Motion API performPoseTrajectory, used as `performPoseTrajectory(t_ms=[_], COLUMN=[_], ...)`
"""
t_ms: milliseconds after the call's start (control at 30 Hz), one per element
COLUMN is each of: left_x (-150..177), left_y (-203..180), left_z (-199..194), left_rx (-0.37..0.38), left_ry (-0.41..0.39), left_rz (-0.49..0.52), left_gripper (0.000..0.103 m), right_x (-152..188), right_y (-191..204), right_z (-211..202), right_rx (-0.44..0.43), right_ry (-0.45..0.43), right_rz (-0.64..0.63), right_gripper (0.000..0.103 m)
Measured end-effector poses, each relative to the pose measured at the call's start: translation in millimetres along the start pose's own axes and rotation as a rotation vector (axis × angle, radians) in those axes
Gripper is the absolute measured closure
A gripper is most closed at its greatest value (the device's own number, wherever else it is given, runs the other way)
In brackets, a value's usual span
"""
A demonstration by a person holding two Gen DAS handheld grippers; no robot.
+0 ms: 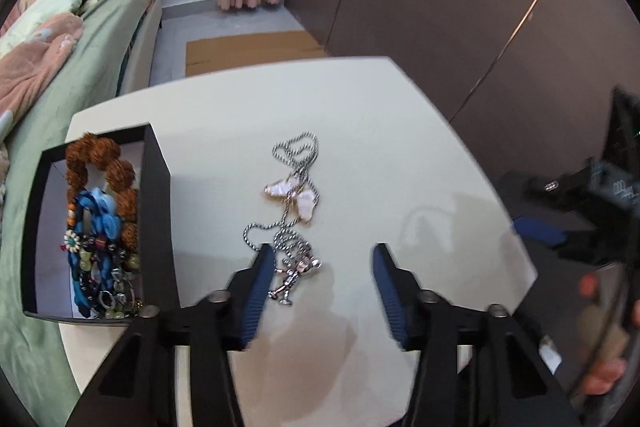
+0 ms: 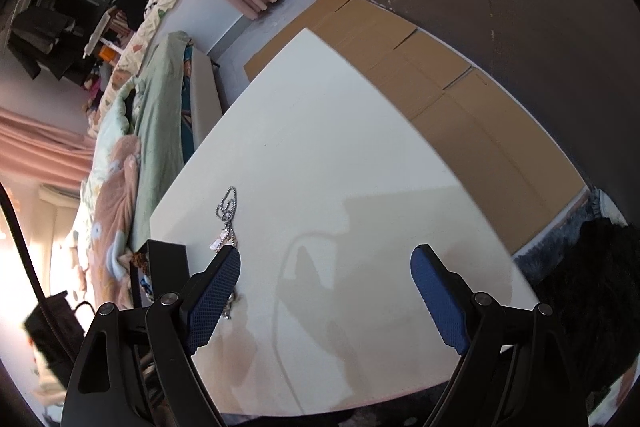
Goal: Organize jewelry
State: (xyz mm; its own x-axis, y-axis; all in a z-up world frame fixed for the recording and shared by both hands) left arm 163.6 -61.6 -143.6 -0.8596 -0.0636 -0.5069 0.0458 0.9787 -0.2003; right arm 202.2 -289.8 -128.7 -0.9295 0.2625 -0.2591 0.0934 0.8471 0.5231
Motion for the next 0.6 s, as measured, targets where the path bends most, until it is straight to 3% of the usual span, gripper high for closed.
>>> performPoseTrajectory(t_ms=[167, 400, 600], left_x=[8.1, 13.5, 4.0], left_y=[0.7, 2.1, -2.9], left_z=[21.1, 33.6, 9.3], left_rx=[-0.080, -0.205, -0.120], left_ry=[0.031, 0.018, -0.057], left_rz=[0.036, 0.107, 0.085], left_gripper=[0.058, 0.082, 0.090], right_x=[-0.5, 1.0, 3.2], right_y=[-1.9, 0.9, 5.2], right_z=[-1.7, -1.8, 2.4], right_rx=[-0.007, -0.021, -0.021], right_ry=[0.001, 0.011, 0.020], right_rz=[0.006, -0.006, -0.017], right_gripper=[0.015, 0.015, 0.015])
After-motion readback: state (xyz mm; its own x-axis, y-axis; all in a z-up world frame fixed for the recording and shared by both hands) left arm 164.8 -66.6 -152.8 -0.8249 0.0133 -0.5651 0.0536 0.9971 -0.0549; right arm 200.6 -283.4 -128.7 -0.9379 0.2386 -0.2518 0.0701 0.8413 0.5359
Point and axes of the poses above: each gripper's, at about its wrist camera, not at the fingertips, and z roughly the way its jaws point, y to its left, x to its underside, the point moved 6 cm from there along z, roughly the way its jaws point, and after that the axes turned 2 degrees about z, right-handed, at the moved point
